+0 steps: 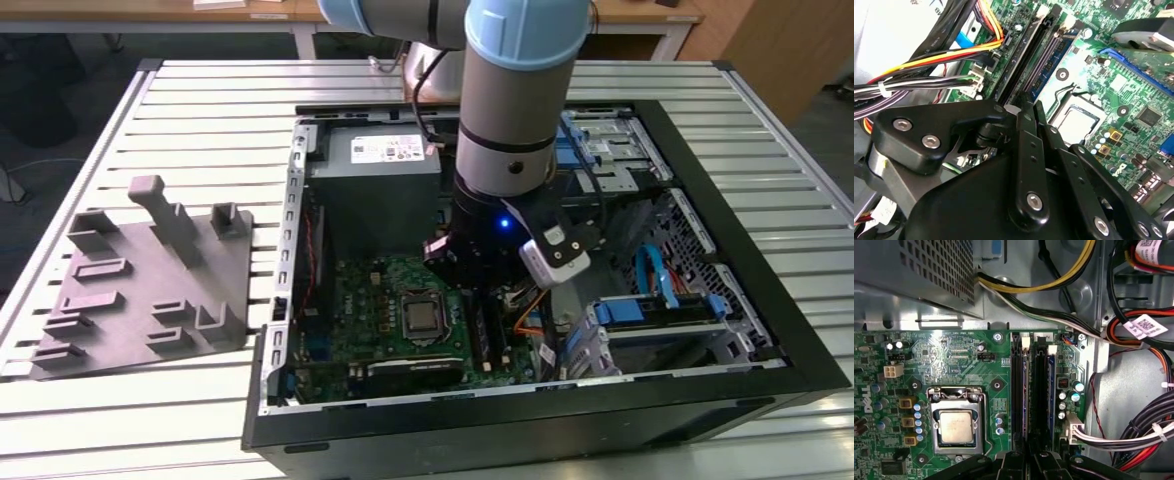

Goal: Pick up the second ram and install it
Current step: 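Insert the second ram into the second slot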

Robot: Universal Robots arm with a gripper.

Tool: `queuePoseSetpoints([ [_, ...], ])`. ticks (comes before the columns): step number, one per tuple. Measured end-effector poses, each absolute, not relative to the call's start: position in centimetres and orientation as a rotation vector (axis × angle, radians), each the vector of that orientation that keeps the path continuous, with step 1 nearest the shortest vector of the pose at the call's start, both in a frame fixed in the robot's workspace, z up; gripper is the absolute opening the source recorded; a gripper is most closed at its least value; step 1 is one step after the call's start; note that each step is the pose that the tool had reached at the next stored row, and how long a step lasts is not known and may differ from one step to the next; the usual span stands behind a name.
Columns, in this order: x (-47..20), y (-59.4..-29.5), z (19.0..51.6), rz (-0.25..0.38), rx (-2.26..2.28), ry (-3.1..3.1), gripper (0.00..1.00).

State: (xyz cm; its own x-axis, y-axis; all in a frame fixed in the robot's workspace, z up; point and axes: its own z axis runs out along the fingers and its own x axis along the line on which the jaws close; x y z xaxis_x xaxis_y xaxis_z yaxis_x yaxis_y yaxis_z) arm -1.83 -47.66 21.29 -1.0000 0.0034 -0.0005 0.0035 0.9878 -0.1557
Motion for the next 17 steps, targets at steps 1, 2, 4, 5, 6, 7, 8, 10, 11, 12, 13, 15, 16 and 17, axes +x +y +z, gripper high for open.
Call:
queuePoseSetpoints([
  [1,-1.83,-47.61,21.24,-0.25,0.005,3.131,0.14],
  [2,-1.83,-47.55,21.2,-0.251,0.005,3.131,0.14],
  [4,-1.82,-47.43,21.15,-0.252,0.005,3.131,0.14],
  [5,-1.82,-47.39,21.13,-0.252,0.005,3.131,0.14],
  [6,-1.82,-47.35,21.12,-0.252,0.005,3.131,0.14],
  [7,-1.83,-47.32,21.11,-0.251,0.005,3.131,0.14],
  [8,-1.83,-47.31,21.1,-0.251,0.005,3.131,0.14],
  [10,-1.82,-47.29,21.11,-0.252,0.005,3.131,0.14],
  [11,-1.83,-47.29,21.11,-0.252,0.005,3.131,0.14],
  [12,-1.83,-47.28,21.11,-0.251,0.005,3.131,0.14],
  [13,-1.82,-47.28,21.11,-0.252,0.005,3.131,0.14],
  [15,-1.8,-47.28,21.11,-0.251,0.006,3.131,0.14],
  [16,-1.77,-47.27,21.1,-0.251,0.005,3.131,0.14],
  [17,-1.73,-47.24,21.11,-0.251,0.005,3.131,0.14],
])
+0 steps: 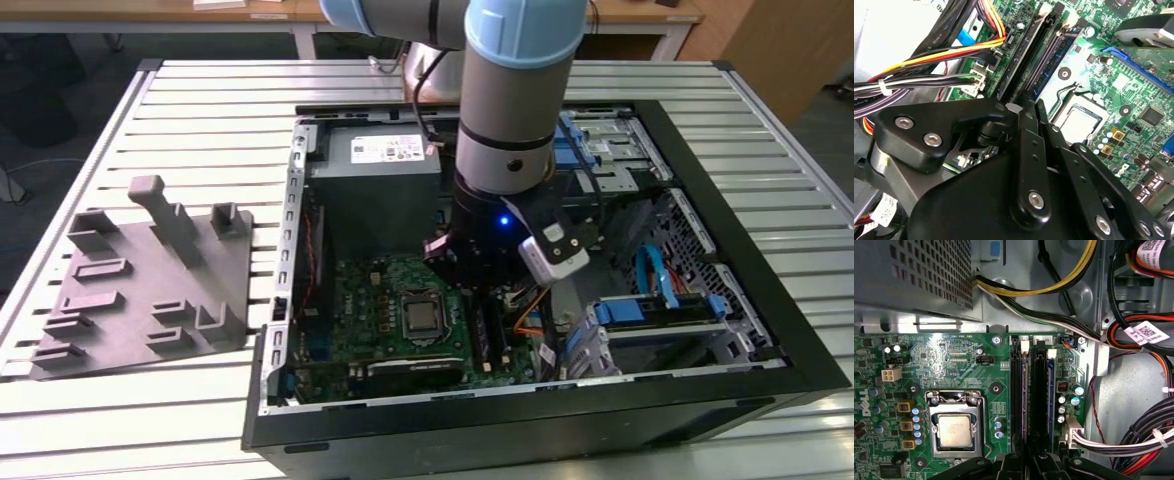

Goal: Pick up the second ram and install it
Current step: 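Insert the second ram into the second slot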

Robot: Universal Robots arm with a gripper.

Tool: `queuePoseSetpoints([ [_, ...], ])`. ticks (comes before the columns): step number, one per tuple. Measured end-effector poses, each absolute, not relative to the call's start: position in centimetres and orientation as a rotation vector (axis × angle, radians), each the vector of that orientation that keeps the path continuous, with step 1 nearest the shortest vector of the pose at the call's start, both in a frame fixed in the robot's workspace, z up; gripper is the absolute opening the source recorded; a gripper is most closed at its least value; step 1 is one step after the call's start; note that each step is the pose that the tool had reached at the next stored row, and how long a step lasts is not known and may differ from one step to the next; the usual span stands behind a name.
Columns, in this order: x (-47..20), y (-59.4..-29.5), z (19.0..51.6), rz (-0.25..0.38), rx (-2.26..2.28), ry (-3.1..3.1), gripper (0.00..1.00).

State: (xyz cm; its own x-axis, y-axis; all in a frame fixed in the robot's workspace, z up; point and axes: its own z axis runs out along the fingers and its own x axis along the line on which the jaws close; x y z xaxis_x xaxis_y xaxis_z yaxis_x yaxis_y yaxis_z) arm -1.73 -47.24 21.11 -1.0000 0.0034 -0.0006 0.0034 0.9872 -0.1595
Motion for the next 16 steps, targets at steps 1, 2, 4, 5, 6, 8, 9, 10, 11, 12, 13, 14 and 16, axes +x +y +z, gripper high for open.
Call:
queuePoseSetpoints([
  [1,-1.71,-47.21,21.11,-0.251,0.005,3.131,0.14],
  [2,-1.7,-47.18,21.11,-0.251,0.006,3.131,0.14],
  [4,-1.67,-47.05,21.11,-0.25,0.005,3.131,0.14],
  [5,-1.67,-46.99,21.11,-0.249,0.005,3.131,0.14],
  [6,-1.67,-46.97,21.1,-0.249,0.005,3.131,0.14],
  [8,-1.67,-46.96,21.1,-0.248,0.005,3.131,0.14],
  [9,-1.66,-46.96,21.1,-0.248,0.005,3.132,0.14],
  [10,-1.65,-46.96,21.1,-0.248,0.005,3.132,0.14],
  [11,-1.65,-46.96,21.1,-0.248,0.005,3.132,0.14],
  [12,-1.65,-46.96,21.1,-0.248,0.005,3.132,0.14],
  [13,-1.63,-46.96,21.1,-0.248,0.004,3.131,0.14],
  [14,-1.61,-46.95,21.09,-0.248,0.003,3.131,0.14],
  [16,-1.57,-46.95,21.08,-0.248,-0.001,3.131,0.14],
])
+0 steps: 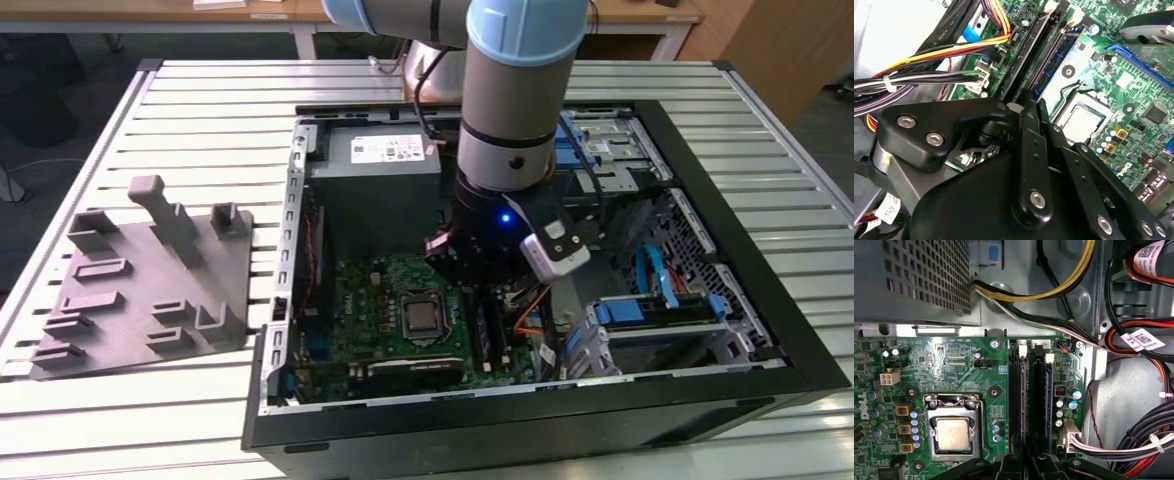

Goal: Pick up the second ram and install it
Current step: 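Insert the second ram into the second slot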

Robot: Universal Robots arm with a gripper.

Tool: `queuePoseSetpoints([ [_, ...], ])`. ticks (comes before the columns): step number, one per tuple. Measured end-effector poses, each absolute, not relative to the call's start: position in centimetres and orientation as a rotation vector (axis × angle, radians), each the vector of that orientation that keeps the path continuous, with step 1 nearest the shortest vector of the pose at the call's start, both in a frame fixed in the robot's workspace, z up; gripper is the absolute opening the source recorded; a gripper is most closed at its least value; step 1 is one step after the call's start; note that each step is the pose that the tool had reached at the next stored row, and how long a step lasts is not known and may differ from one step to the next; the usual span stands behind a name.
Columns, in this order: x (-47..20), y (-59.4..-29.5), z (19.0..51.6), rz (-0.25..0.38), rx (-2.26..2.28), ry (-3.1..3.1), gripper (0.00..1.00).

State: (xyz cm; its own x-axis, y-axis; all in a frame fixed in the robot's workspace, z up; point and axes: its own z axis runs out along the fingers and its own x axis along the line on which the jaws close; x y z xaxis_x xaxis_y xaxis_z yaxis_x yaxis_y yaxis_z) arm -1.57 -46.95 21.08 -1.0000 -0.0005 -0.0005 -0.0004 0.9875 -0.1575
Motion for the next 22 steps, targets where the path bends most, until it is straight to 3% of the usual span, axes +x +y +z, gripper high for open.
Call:
queuePoseSetpoints([
  [22,-1.54,-46.95,20.15,-0.248,-0.004,3.131,0.14],
])
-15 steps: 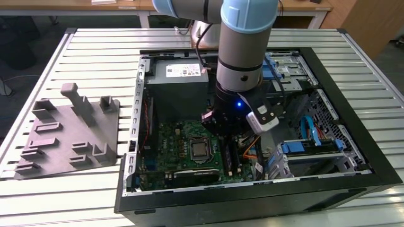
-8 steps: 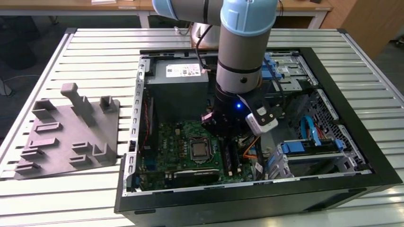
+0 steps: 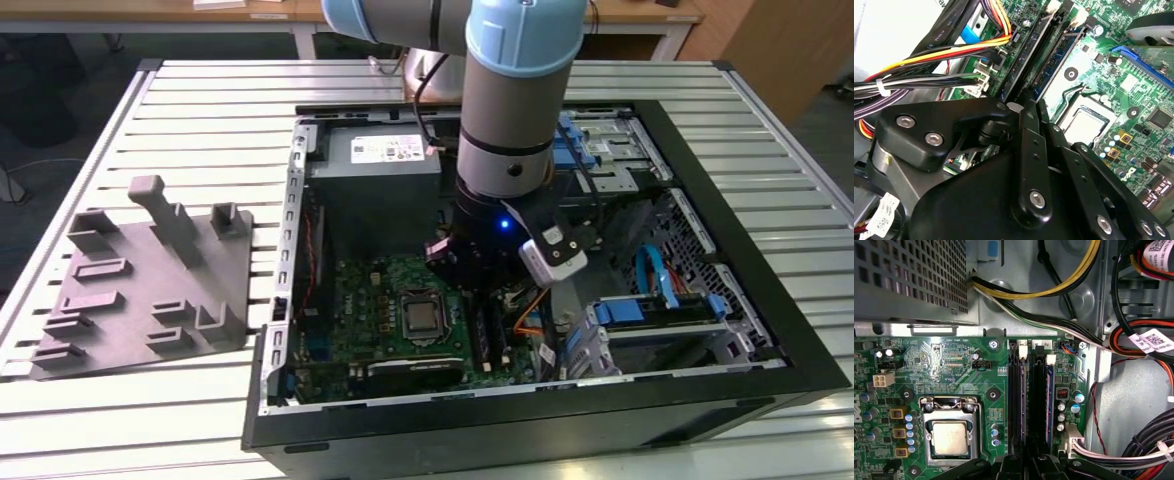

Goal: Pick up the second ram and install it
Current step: 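Insert the second ram into the second slot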

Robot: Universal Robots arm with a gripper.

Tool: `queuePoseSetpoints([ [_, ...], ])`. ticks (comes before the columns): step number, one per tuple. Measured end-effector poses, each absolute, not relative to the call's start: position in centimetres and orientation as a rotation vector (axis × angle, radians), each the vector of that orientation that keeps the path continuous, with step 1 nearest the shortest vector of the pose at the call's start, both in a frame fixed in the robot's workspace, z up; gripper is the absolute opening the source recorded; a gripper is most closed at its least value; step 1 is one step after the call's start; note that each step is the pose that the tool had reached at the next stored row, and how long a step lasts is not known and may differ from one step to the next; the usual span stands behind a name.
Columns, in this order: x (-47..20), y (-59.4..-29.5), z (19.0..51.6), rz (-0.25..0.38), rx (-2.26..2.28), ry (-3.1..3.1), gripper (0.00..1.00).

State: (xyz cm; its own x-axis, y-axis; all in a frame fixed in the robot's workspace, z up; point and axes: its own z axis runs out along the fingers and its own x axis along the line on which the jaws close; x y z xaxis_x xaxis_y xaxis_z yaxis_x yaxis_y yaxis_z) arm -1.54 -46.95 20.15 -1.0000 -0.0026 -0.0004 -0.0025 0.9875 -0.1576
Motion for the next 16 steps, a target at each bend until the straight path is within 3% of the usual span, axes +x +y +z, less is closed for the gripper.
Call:
queuePoseSetpoints([
  [4,-1.5,-46.9,20.0,-0.245,-0.004,3.131,0.15],
  [5,-1.5,-46.9,20.1,-0.246,-0.004,3.131,0.21],
  [16,-1.5,-46.9,22.7,-0.248,-0.004,3.131,0.21],
])
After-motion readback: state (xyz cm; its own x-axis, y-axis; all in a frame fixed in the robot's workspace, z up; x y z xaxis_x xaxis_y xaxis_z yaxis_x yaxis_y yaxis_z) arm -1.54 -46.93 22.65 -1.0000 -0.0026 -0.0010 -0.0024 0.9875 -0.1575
